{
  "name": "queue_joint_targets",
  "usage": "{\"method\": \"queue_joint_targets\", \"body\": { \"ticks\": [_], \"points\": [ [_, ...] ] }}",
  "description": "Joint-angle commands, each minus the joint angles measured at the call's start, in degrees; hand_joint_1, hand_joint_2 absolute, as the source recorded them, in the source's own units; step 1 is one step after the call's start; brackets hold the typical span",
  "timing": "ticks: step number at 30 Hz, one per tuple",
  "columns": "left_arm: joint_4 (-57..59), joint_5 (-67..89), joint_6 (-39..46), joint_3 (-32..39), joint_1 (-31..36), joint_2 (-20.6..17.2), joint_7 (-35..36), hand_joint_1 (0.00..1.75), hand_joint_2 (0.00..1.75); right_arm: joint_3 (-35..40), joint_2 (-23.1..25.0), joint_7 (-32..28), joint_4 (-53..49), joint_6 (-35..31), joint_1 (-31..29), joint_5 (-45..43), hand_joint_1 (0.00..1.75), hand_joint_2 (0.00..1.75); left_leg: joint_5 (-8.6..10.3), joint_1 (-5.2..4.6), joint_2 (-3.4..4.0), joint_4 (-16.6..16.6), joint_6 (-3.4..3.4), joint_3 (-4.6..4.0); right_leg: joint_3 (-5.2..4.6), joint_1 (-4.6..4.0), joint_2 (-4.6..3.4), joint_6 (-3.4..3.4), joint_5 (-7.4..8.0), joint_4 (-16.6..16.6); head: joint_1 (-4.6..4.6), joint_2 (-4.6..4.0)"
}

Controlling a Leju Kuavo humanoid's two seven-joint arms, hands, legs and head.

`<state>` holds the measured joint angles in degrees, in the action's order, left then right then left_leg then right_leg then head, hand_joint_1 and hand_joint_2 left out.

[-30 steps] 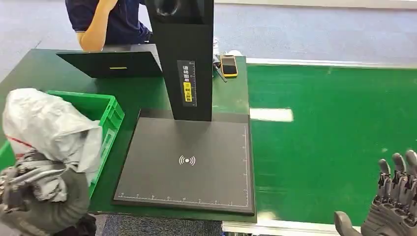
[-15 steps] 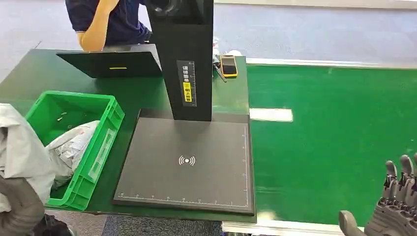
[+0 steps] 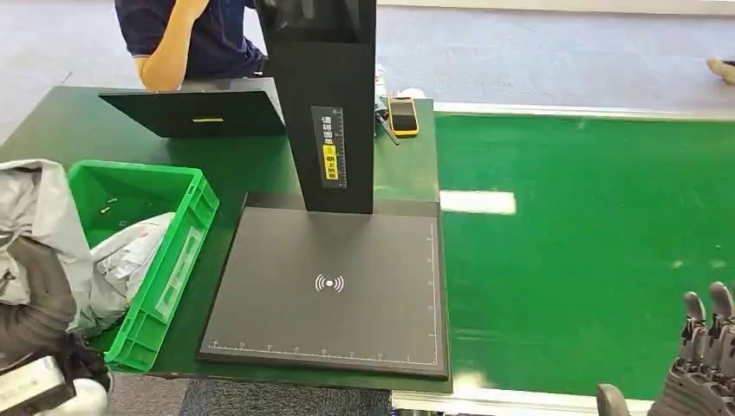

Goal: Moved the parcel from conveyor to table for the left to box.

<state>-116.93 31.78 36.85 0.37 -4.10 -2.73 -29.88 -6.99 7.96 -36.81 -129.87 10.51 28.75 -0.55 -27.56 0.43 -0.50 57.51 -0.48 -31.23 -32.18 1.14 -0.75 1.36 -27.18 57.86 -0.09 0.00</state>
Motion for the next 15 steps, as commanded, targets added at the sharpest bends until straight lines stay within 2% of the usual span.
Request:
{"method": "queue_joint_targets", "body": {
  "ticks": [1, 4, 10, 15],
  "points": [
    [13.4, 3.0, -3.2, 1.8, 8.8, -3.1, 3.0, 1.75, 1.75, 2.1, 0.8, 0.3, 0.7, -1.3, 0.9, 1.6, 0.00, 1.75, 0.16, 0.06, -0.17, -0.2, -0.02, 0.04, 0.13, -0.09, 0.31, -0.16, 0.08, -0.2, 0.00, 0.00],
    [17.0, 6.1, -5.0, 0.9, 12.6, -3.5, 5.1, 1.75, 1.75, 2.8, -0.1, 0.9, 1.9, -2.1, -0.2, 2.0, 0.00, 1.75, 0.10, 0.02, -0.18, -0.1, -0.01, 0.02, 0.10, -0.03, 0.25, -0.08, 0.03, -0.1, 0.00, 0.00],
    [17.2, 6.7, -5.4, 0.7, 12.7, -3.7, 5.8, 1.75, 1.75, 3.0, -0.3, 1.1, 2.1, -2.4, -0.3, 2.1, 0.00, 1.75, 0.11, 0.05, -0.03, -0.1, -0.01, 0.06, 0.12, -0.07, 0.13, -0.13, 0.10, -0.1, 0.00, 0.00],
    [23.0, 11.5, -7.9, -1.3, 19.8, -3.9, 9.6, 1.75, 1.75, 4.4, -1.0, 1.8, 3.5, -3.4, -1.5, 2.6, 0.00, 1.75, 0.14, 0.07, -0.24, -0.1, -0.01, -0.02, 0.11, -0.09, 0.34, -0.11, 0.07, -0.1, 0.00, 0.00]
  ]
}}
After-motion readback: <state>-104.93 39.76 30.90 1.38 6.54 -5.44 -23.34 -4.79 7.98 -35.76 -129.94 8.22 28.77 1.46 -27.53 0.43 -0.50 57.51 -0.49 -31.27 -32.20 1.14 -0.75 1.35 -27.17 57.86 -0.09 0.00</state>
